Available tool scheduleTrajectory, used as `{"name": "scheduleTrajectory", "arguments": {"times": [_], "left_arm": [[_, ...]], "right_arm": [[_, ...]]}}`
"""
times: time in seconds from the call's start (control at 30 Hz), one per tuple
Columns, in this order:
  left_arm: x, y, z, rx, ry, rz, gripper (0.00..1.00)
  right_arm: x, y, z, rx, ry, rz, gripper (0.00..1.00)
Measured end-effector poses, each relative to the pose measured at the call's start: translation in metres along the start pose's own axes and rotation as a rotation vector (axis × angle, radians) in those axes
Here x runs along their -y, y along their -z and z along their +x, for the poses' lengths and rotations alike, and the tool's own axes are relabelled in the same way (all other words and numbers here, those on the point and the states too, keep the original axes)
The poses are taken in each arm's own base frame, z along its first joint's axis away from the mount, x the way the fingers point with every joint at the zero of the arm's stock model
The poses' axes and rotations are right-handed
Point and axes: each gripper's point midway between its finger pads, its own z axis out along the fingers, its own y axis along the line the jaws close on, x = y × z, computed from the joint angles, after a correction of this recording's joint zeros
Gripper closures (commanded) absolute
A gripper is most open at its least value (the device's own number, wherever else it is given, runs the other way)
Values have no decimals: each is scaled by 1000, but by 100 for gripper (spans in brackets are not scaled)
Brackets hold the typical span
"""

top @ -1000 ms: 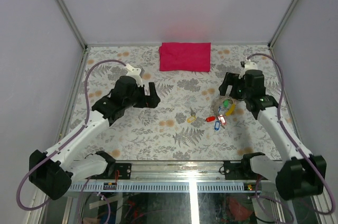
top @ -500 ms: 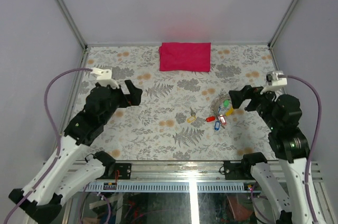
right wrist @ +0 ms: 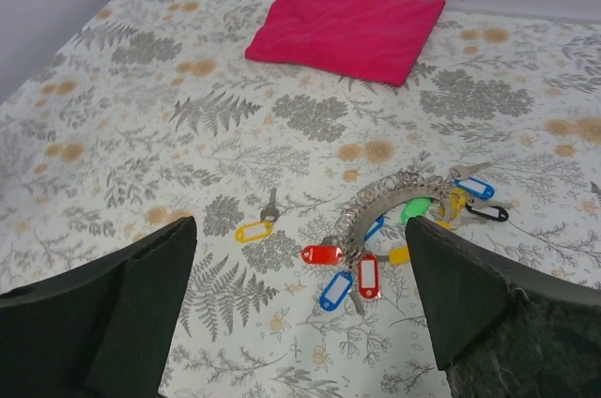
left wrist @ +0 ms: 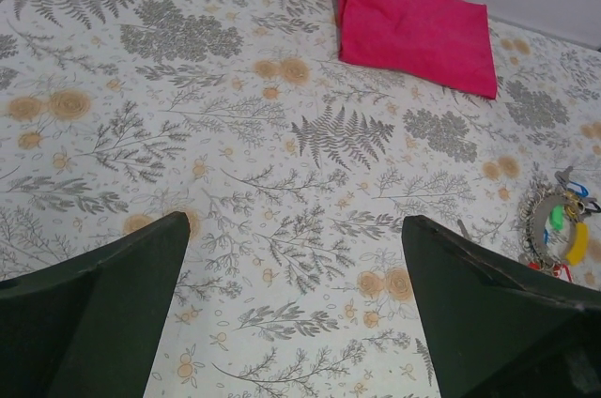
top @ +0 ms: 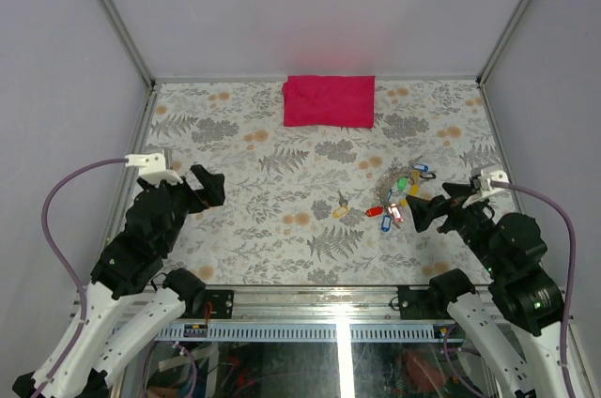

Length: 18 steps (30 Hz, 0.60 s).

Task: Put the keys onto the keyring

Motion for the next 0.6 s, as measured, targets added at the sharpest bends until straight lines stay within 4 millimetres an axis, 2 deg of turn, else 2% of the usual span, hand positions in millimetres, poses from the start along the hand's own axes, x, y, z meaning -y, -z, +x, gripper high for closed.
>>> {"name": "scheduleTrajectory", "arguments": {"times": [0.13, 0.3, 0.6], "left_arm": [[-11, 4, 8, 11, 4, -23, 0], [-13, 5, 10, 12, 2, -30, 0], [-12, 6, 9, 13, -6, -21, 0]], "right_arm": [[13, 6, 7, 65, -36, 70, 1], [24, 2, 22, 53, -62, 129, 1], [26, 2, 23, 58, -69, 137, 1]]}}
